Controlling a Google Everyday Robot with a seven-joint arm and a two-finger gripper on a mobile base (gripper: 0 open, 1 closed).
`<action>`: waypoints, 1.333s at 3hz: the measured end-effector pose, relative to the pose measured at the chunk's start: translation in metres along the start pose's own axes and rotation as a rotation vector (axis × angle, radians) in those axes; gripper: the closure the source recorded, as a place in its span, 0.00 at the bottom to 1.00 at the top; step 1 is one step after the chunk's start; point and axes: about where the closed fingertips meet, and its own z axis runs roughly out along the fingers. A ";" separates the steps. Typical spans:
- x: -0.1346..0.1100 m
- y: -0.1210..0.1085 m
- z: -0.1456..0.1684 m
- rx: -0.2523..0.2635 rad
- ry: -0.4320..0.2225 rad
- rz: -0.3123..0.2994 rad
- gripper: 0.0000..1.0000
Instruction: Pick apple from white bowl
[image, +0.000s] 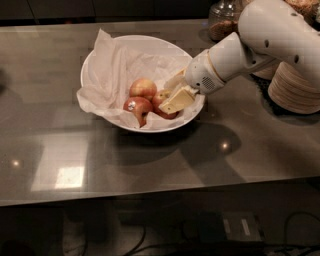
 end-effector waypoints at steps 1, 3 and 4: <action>-0.002 0.000 0.003 -0.003 0.005 0.002 0.56; -0.006 0.001 0.008 -0.009 0.015 0.005 0.55; -0.008 0.001 0.011 -0.012 0.019 0.006 0.36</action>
Offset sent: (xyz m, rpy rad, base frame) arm -0.0013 0.0205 -0.0373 -0.0464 0.0447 -0.0175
